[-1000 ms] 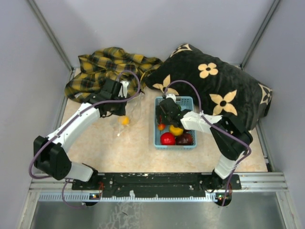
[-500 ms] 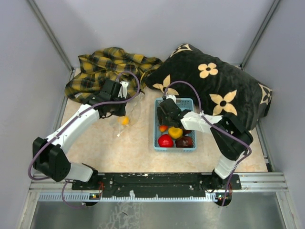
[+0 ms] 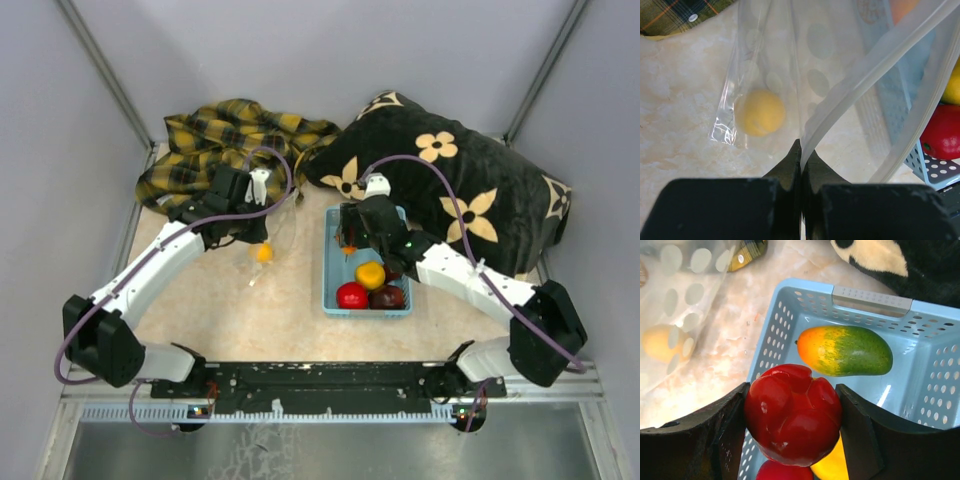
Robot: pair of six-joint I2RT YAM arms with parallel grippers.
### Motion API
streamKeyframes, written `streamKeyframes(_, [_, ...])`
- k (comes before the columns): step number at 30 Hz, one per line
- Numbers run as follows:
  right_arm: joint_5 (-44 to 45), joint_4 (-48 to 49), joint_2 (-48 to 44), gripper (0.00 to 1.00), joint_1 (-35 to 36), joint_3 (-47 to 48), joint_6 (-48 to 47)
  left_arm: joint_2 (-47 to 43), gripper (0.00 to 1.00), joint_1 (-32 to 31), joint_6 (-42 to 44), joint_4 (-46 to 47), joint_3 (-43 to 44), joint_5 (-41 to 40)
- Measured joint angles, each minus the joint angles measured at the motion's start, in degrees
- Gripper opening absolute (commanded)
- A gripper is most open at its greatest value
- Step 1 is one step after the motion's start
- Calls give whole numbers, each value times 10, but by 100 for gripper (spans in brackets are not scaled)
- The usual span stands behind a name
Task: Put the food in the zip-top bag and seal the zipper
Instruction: Pick up the fake fruit from the bin, then place the fake fruit in the zipper food storage bag.
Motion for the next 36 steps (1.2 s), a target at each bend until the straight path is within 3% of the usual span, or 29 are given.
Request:
streamKeyframes(8, [20,28,-59,44,50,0,-29,-13,0,0,0,1,-5,17])
streamKeyframes(20, [2,226,-81,44,113,-4,-102,-19,0,5,0,10,-6,57])
streamKeyframes(36, [-47,478,26,45,166,-35,-218,-30,0,13,0,15,-10,110])
